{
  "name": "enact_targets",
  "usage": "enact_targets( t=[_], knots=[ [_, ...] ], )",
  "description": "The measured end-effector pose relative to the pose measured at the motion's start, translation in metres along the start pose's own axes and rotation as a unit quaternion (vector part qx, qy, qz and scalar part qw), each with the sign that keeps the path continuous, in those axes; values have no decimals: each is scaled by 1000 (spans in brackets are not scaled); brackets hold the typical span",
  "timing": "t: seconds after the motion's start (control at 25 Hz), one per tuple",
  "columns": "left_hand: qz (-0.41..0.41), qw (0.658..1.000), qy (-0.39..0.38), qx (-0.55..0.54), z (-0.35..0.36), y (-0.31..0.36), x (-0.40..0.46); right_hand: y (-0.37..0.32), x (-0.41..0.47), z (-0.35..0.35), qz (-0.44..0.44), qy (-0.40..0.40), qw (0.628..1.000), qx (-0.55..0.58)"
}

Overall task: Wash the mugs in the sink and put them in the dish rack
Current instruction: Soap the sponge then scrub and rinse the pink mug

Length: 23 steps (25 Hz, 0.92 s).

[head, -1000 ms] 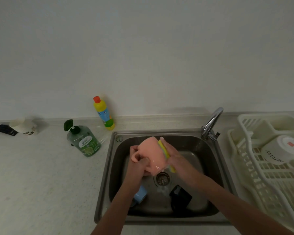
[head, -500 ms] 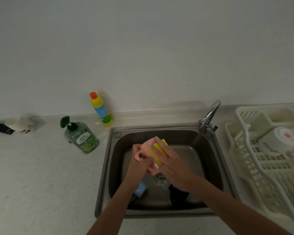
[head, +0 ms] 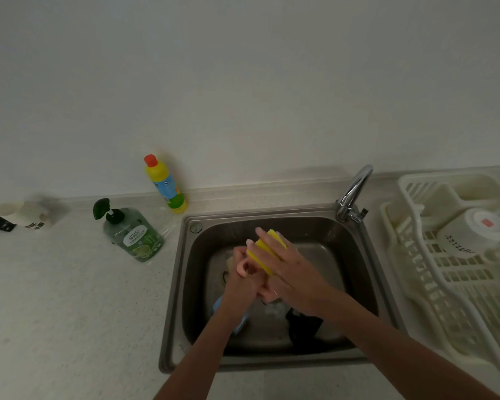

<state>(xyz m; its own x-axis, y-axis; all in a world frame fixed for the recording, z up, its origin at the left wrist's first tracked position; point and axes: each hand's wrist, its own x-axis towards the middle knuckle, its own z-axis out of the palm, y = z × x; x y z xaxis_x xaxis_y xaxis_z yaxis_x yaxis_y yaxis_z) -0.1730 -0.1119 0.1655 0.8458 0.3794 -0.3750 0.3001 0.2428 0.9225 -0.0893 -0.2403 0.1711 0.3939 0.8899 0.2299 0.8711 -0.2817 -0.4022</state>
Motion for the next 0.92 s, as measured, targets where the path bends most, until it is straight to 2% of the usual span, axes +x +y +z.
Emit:
enact_targets(
  t=[0.04, 0.08, 0.24, 0.28, 0.4, 0.44, 0.56, 0.64, 0.68, 0.76, 0.84, 0.92],
  knots=[
    [-7, 1000, -11, -3, 1, -2, -2, 6, 6, -3, 19, -35, 999, 2],
    [-13, 1000, -17, -15, 2, -3, -4, 15, 9, -7, 64, -58, 994, 60],
    [-21, 997, 36, -63, -6, -3, 5, 18, -9, -9, 152, -52, 966, 203],
    [-22, 997, 46, -64, -6, -3, 8, 11, -12, -5, 148, -46, 966, 206],
    [-22, 999, 28, -41, 0, -6, 7, 3, -1, -2, 31, -11, 999, 43],
    [-27, 999, 19, -33, 0, -7, 5, 4, 6, -2, 30, -1, 998, 52],
    [-33, 998, 16, -42, -8, -4, 2, 17, 8, -13, 131, -27, 970, 205],
    [-18, 997, 38, -63, -15, 0, 4, 17, -3, -9, 170, -57, 957, 226],
    [-11, 996, 47, -68, -17, 1, 6, 11, -9, -4, 175, -52, 951, 248],
    [-1, 997, 48, -56, -16, 4, 10, -3, -11, 1, 142, -36, 963, 228],
    [0, 1000, 22, -15, -12, 5, 9, -8, 0, -5, 127, -32, 973, 192],
    [2, 1000, -12, 24, -12, 5, 6, -4, 16, -15, 149, -38, 959, 238]
  ],
)
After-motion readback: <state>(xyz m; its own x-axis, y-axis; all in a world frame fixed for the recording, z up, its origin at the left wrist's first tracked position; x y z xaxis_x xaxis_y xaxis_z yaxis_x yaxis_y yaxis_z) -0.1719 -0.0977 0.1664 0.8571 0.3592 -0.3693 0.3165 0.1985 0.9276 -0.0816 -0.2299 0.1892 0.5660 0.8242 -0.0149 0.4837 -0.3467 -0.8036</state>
